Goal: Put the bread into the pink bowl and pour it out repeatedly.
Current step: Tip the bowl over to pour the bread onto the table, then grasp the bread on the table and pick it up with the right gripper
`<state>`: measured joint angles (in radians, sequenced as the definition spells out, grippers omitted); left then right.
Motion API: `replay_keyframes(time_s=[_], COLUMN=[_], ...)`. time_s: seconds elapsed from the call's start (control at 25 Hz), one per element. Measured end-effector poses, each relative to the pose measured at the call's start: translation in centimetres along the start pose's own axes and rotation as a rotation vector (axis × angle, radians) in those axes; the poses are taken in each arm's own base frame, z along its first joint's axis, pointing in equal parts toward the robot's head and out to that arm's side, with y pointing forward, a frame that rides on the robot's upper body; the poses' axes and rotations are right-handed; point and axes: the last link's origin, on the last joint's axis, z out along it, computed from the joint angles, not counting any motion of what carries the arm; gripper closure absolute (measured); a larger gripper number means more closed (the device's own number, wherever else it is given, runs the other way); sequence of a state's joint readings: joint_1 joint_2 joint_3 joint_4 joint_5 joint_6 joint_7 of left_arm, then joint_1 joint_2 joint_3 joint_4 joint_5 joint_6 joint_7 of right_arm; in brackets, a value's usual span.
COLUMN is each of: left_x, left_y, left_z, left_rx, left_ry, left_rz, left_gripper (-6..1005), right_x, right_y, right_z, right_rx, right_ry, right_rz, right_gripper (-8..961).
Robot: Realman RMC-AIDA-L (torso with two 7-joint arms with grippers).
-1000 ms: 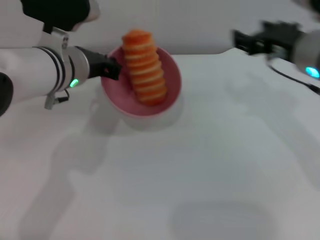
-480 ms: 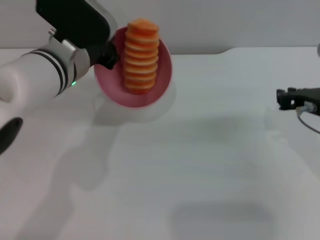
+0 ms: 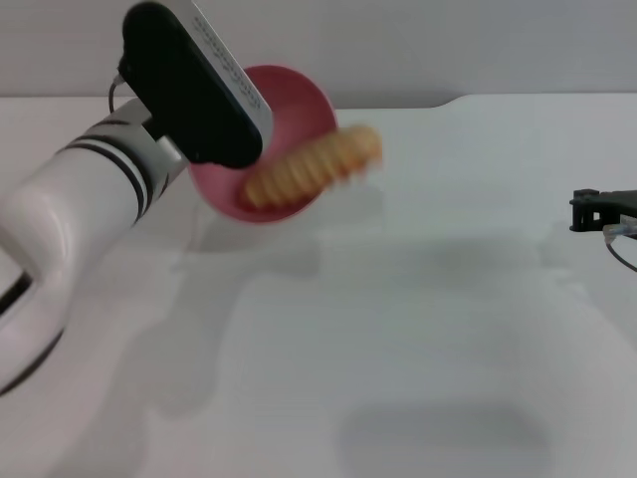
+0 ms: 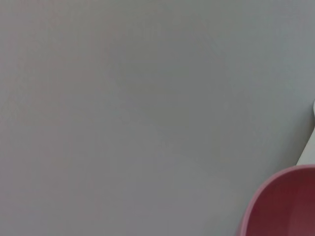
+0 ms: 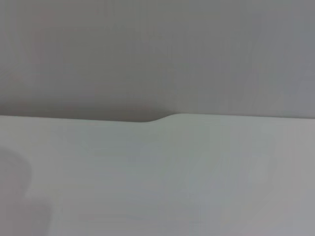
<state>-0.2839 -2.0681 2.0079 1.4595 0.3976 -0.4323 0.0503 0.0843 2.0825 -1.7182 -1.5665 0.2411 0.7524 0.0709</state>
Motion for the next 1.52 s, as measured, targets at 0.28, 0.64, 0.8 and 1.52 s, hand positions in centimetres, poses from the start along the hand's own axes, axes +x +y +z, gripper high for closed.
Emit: replay_keyframes(time_s=[0.28, 0.64, 0.8, 1.52], left_x=[0.5, 1.0, 0.6, -2.4], left_y=[0.8, -0.3, -1.7, -4.7], left_z=[-0.6, -0.6, 0.0, 0.8], left_rx=[0.025, 0.043, 0.013, -0.275], left_ry=[0.042, 0.010, -0.106, -0.338], left_rz=[0.050, -0.095, -0.317, -0.728], left_gripper=[959, 959, 959, 959], right_x=[-0.1, -0.3, -0.6, -1.7], right_y=[-0.1, 0.5, 1.0, 7.8], right_z=[-0.1, -0.1, -0.3, -2.3], right_rx=[0.000, -0.014, -0.036, -0.333], right_ry=[-0.001, -0.004, -0.009, 0.018], right_rz=[-0.009, -0.017, -0.021, -0.163], right_gripper=[938, 937, 937, 936])
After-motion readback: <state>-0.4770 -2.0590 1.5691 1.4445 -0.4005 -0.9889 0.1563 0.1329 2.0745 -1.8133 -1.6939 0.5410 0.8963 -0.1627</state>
